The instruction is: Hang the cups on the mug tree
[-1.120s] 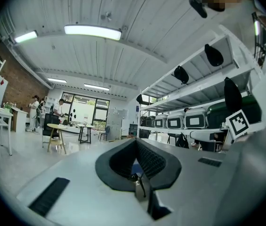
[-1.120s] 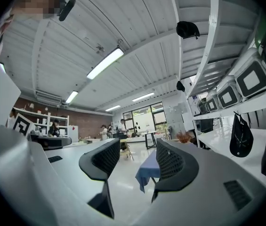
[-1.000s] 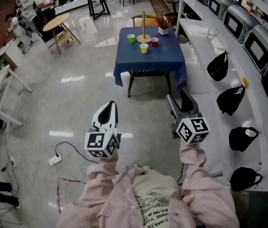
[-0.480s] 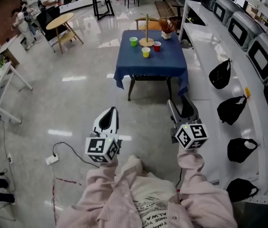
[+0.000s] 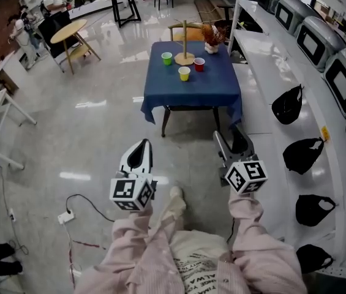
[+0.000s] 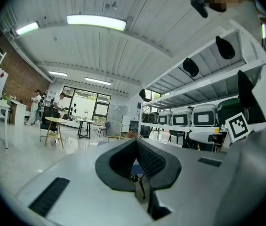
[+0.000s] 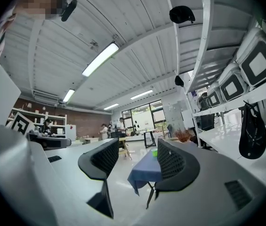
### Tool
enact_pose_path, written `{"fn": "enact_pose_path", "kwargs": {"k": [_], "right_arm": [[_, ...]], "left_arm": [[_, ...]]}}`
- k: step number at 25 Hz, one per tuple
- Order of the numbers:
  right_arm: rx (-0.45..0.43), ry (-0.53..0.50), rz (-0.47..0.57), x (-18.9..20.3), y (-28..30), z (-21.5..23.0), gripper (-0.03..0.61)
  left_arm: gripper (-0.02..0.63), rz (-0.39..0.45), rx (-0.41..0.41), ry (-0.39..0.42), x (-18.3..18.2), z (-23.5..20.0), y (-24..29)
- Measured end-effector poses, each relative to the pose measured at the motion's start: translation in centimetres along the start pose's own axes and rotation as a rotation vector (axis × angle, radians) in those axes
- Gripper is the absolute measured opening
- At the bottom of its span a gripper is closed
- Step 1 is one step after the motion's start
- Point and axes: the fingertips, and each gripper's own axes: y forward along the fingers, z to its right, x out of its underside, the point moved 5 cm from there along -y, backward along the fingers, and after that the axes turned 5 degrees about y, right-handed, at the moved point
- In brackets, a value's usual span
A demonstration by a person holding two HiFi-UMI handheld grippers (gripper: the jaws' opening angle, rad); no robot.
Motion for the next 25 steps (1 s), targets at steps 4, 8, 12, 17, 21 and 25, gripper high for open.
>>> {"fn": "enact_pose_path", "kwargs": {"k": [4,8,12,17,21,25], "right_arm": [[0.018,-0.011,-0.009,-0.1,4.1,1.7,0.229],[0.037,-0.005,-0.008,-0.5,8.1,3.5,0.229],[0.054,-0.001,-0.016,-0.4,11.9,4.9,0.229],[0.071,0.006,-0.011,-0.3,16.5,6.5,0.227],[0.088,0.015,-0.012,0.1,19.2,7.7,0.227],[0.109,0.016,-0.015,0.7,20.7,8.5,0.227]], "left_arm": [[-0.002,-0.008,0.016,-0.012,-0.1,-2.0,4.7],[-0.002,-0.014,0.033,-0.022,-0.5,-4.0,9.6],[-0.002,-0.021,0.054,-0.025,-0.8,-5.8,13.9],[-0.002,-0.032,0.074,-0.026,-0.7,-8.0,18.6],[-0.002,-0.034,0.09,-0.023,-0.7,-9.5,21.6],[-0.002,-0.029,0.105,-0.026,-0.7,-10.5,23.8]]}}
